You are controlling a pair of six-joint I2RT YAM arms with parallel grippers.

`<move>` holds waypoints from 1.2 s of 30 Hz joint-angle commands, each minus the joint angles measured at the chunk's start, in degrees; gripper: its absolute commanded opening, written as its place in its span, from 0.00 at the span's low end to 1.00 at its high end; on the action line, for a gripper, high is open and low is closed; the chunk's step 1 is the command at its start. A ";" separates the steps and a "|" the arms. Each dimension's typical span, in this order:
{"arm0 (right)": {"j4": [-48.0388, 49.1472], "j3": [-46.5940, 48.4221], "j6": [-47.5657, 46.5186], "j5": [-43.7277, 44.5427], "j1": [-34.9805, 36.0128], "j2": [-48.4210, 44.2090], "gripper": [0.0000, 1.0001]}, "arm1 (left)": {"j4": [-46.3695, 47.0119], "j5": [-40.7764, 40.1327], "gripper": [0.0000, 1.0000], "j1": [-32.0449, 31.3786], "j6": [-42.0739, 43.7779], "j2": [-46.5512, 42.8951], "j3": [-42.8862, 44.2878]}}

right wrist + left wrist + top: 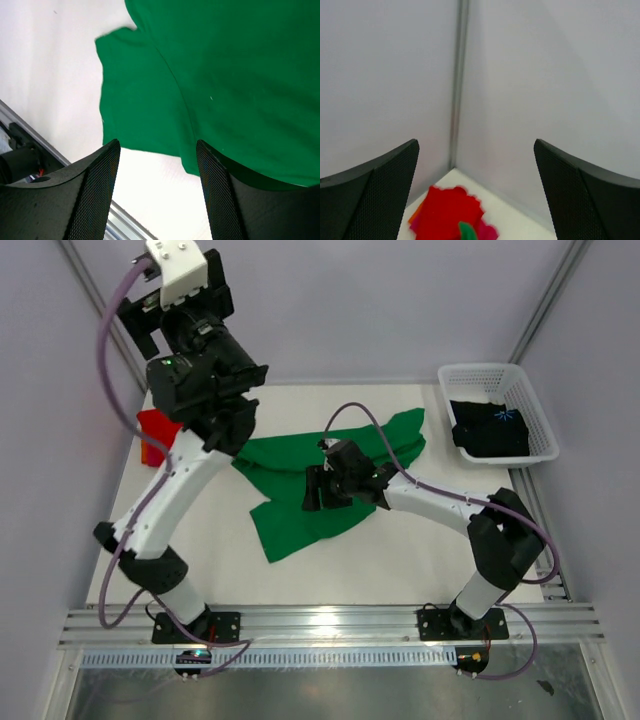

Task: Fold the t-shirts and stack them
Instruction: Flatten out the tshirt

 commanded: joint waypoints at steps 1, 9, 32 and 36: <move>2.45 4.35 0.16 1.43 -0.08 -0.28 0.66 | -43.84 17.34 0.99 0.19 -44.87 -6.88 -2.31; 7.28 8.82 2.09 0.38 1.06 8.32 0.66 | -73.00 34.35 0.99 2.57 -80.18 -18.93 -16.98; -6.16 20.18 1.47 0.99 6.51 23.54 0.67 | -80.48 29.86 0.99 2.57 -80.01 -28.61 -17.97; -7.65 18.86 2.09 1.35 6.51 23.89 0.67 | -80.83 30.74 0.99 2.57 -80.01 -28.00 -16.82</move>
